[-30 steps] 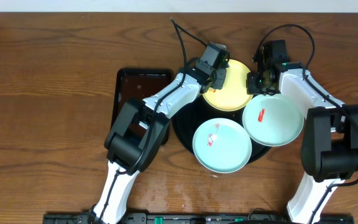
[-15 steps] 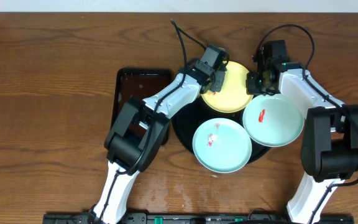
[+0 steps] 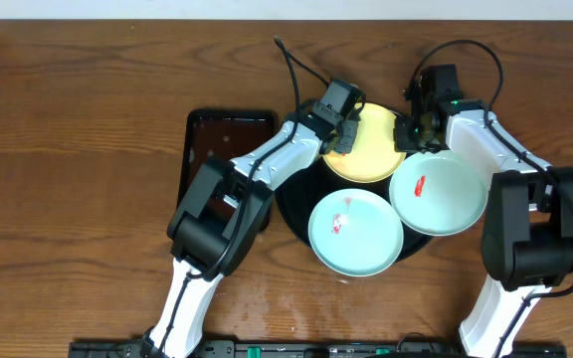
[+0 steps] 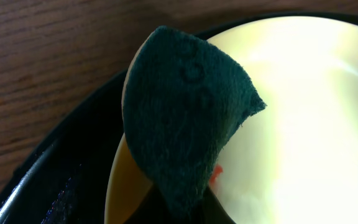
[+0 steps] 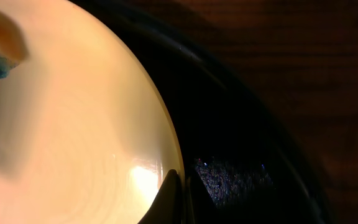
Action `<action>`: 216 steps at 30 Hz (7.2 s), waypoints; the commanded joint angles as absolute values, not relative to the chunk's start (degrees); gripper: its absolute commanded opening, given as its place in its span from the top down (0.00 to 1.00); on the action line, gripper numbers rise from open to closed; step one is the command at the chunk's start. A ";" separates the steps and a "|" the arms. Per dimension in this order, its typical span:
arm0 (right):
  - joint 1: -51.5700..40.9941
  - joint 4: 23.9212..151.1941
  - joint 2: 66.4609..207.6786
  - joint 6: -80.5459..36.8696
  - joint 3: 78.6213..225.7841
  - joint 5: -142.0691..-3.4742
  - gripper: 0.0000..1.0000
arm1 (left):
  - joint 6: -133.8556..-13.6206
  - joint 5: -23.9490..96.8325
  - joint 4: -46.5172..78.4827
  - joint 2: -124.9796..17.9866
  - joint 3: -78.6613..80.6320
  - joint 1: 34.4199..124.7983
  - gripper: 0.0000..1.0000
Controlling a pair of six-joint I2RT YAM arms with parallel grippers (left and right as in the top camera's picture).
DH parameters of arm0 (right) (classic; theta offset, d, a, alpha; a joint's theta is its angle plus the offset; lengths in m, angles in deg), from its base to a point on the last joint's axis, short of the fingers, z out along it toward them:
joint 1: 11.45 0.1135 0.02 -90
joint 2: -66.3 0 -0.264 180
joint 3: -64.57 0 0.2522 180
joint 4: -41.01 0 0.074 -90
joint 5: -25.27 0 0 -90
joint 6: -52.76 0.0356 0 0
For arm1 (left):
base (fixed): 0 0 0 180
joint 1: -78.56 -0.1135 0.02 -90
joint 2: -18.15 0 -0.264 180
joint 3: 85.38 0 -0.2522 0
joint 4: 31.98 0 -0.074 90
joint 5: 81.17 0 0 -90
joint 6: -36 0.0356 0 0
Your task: Clean dirty plates on tray and stack at the side
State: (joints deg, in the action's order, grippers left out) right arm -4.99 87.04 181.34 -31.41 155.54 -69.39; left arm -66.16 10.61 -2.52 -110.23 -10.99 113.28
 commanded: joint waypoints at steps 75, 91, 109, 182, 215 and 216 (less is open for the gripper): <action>-5.01 85.62 180.97 -31.72 155.12 -69.50 0.99 | -84.61 44.20 -5.19 -97.26 -7.67 98.20 0.92; -4.97 85.45 180.97 -31.72 155.08 -69.50 0.99 | -66.36 30.61 26.55 -94.01 -7.65 86.94 0.92; -4.82 83.39 181.06 -31.74 154.88 -73.81 0.99 | -64.92 25.60 29.30 -94.03 -7.47 86.35 0.92; 29.30 79.83 159.62 -45.79 156.28 -13.92 0.99 | -64.96 25.64 27.53 -94.05 -7.43 86.35 0.92; 1.24 85.30 180.14 -27.21 154.73 -71.43 0.99 | -61.07 25.62 18.53 -87.52 -7.65 96.30 0.93; 1.24 84.79 180.27 -27.21 154.73 -71.43 0.99 | -61.05 25.62 18.31 -87.52 -7.65 97.24 0.93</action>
State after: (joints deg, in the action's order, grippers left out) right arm 1.19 85.89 179.85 -28.22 154.97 -70.51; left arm -62.91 26.02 18.14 -87.82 -6.99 94.79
